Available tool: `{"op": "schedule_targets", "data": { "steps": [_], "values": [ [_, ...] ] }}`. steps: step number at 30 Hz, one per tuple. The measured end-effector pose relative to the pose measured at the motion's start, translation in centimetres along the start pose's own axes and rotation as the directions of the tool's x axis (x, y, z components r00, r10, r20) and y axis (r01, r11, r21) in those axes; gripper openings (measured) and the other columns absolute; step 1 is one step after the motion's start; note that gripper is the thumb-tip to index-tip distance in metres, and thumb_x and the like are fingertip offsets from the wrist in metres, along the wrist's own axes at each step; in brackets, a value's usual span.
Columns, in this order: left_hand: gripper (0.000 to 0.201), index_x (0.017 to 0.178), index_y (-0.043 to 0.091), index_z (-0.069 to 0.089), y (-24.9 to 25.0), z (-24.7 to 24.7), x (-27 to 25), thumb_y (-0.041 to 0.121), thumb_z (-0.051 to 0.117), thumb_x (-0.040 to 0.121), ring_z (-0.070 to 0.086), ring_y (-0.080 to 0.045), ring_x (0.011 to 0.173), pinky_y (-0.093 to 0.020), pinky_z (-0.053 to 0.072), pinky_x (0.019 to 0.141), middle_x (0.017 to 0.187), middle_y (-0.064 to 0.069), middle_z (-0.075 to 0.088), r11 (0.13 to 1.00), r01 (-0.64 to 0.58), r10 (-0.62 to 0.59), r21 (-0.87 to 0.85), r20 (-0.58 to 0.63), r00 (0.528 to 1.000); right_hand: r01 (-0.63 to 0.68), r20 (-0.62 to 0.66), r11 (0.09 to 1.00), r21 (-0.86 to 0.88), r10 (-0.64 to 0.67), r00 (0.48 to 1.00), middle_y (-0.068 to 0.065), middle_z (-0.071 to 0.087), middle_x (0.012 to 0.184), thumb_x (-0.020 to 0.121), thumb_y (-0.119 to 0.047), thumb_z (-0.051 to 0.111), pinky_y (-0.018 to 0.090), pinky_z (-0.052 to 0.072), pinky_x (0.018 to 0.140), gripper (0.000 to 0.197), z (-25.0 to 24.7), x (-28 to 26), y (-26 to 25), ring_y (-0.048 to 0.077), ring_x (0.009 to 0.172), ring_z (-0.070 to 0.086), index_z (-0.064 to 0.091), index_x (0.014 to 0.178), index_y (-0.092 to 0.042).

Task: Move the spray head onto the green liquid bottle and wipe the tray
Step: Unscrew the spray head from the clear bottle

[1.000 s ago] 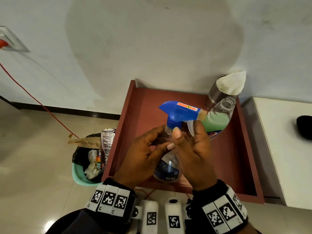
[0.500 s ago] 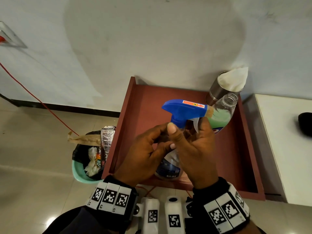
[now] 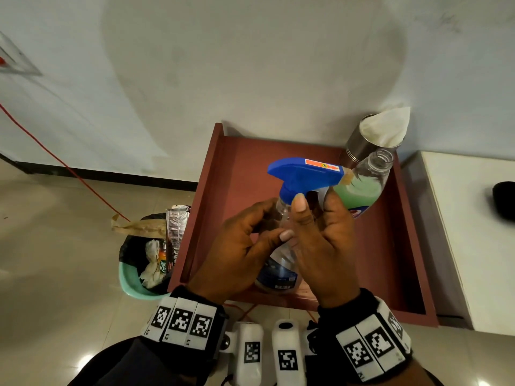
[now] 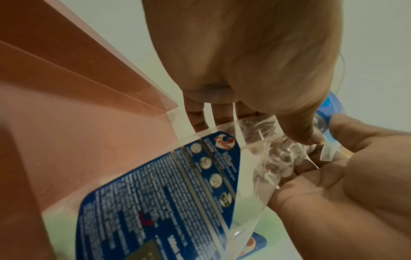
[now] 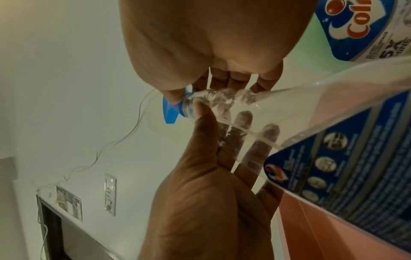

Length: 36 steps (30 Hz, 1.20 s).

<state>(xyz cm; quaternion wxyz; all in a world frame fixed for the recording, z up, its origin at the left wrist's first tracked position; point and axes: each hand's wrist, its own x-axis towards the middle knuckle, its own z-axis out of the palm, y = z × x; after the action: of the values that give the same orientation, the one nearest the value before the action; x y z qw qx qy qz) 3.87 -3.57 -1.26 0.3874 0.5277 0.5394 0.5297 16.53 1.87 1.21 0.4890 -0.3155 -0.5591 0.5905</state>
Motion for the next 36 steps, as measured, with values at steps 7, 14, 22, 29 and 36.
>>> {"op": "schedule_targets", "data": {
  "steps": [7, 14, 22, 29, 36],
  "values": [
    [0.038, 0.135, 0.024, 0.056, -0.10, 0.02, -0.06, 0.028, 0.057, 0.097, 0.068, -0.013, 0.112, -0.025, 0.056, 0.092, 0.118, 0.011, 0.071, 1.000, 0.013, -0.013, 0.020, 0.019, 1.000, 0.018, -0.013, 0.995, -0.094, -0.019, 1.000, -0.009, 0.067, 0.095, 0.088, -0.032, 0.068, 0.036, 0.058, 0.081, 0.045, 0.60, 0.03, -0.24, 0.011, 0.085, 0.067, 0.053, 0.125, -0.010],
    [0.039, 0.134, 0.021, 0.056, 0.14, 0.08, -0.10, 0.024, 0.061, 0.095, 0.069, -0.017, 0.108, -0.025, 0.055, 0.091, 0.116, 0.008, 0.071, 1.000, 0.014, -0.014, -0.022, 0.015, 1.000, -0.009, -0.007, 0.993, -0.121, 0.008, 1.000, 0.007, 0.069, 0.105, 0.094, -0.037, 0.062, 0.065, 0.052, 0.089, 0.036, 0.21, -0.20, 0.05, 0.033, 0.100, 0.068, 0.058, 0.123, -0.016],
    [0.039, 0.134, 0.028, 0.054, -0.03, 0.11, -0.11, 0.032, 0.059, 0.096, 0.069, -0.016, 0.106, -0.027, 0.056, 0.090, 0.112, 0.011, 0.071, 1.000, 0.005, -0.005, 0.023, 0.024, 1.000, -0.013, -0.021, 0.995, -0.095, 0.011, 1.000, 0.005, 0.066, 0.107, 0.094, -0.037, 0.062, 0.064, 0.051, 0.091, 0.035, 0.29, -0.06, 0.10, 0.030, 0.103, 0.065, 0.056, 0.123, -0.020],
    [0.040, 0.135, 0.037, 0.051, 0.16, 0.26, -0.05, 0.037, 0.057, 0.096, 0.068, -0.013, 0.104, -0.021, 0.054, 0.088, 0.109, 0.018, 0.069, 0.995, -0.023, 0.020, 0.096, 0.030, 0.999, 0.021, -0.016, 0.995, -0.094, -0.022, 1.000, -0.003, 0.065, 0.100, 0.090, -0.032, 0.067, 0.056, 0.056, 0.088, 0.035, 0.18, 0.18, -0.38, 0.019, 0.093, 0.065, 0.053, 0.120, -0.021],
    [0.038, 0.132, 0.027, 0.057, 0.14, 0.38, 0.00, 0.032, 0.060, 0.095, 0.069, -0.013, 0.104, -0.022, 0.055, 0.088, 0.109, 0.018, 0.070, 0.997, -0.018, 0.016, 0.074, 0.034, 0.999, 0.030, -0.035, 0.993, -0.112, -0.034, 0.999, -0.006, 0.064, 0.099, 0.084, -0.037, 0.074, 0.045, 0.056, 0.088, 0.043, 0.05, 0.20, -0.61, 0.017, 0.093, 0.064, 0.052, 0.118, -0.023]
  ]
}}
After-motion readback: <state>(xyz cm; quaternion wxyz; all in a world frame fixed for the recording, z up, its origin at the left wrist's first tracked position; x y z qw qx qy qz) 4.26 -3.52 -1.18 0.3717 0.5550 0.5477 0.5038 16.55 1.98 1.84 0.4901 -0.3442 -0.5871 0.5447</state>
